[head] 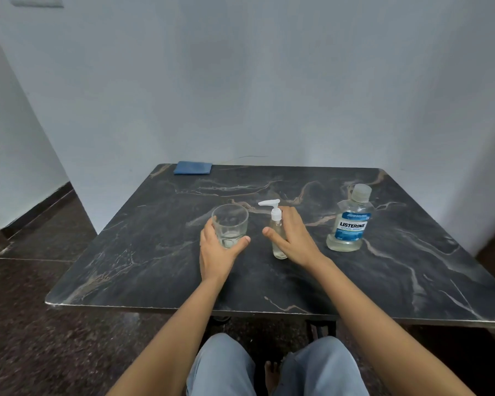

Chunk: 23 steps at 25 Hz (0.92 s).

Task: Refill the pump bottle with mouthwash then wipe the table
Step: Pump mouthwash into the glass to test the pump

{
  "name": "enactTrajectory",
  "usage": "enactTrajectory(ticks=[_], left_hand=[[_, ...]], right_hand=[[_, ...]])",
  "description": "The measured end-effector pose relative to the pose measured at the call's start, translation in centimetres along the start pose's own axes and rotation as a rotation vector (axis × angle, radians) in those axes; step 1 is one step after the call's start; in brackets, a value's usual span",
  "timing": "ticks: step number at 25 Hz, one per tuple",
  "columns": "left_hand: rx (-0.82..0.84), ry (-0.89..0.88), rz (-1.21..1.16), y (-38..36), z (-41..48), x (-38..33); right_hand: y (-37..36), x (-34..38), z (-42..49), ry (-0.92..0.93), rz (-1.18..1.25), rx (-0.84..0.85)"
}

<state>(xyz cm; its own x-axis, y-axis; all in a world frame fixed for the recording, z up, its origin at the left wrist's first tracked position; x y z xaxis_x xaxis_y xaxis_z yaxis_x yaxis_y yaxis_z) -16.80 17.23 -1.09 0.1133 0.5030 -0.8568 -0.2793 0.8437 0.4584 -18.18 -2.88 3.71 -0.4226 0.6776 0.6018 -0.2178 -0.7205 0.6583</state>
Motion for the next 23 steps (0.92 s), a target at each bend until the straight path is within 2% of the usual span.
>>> enactTrajectory(ticks=[5,11,16,23], left_hand=[[-0.036,0.037,0.12,0.4,0.0,-0.5],[-0.099,0.033,0.172,0.6,0.6,-1.2],[-0.136,0.06,0.131,0.6,4.2,-2.4],[-0.12,0.03,0.13,-1.7,13.4,-4.8]], right_hand=[[0.7,-1.6,-1.6,-0.109,0.033,0.048],[1.5,-1.3,-0.8,-0.135,0.107,0.014],[3.1,-0.8,4.1,-0.158,0.045,-0.014],[3.4,-4.4,13.0,-0.32,0.053,-0.133]])
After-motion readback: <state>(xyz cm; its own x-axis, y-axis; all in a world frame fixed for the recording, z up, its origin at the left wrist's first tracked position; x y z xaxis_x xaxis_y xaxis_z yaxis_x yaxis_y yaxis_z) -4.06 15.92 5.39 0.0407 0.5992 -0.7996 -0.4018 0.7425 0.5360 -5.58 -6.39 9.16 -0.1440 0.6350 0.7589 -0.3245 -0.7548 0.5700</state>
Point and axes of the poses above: each hand's wrist, its own z-axis towards the middle knuckle, its own y-axis out of the back of the hand, x = y × z, the point moved 8 cm from there along z, towards the middle knuckle, and after that the axes turned 5 degrees about z, right-handed, at the moved point
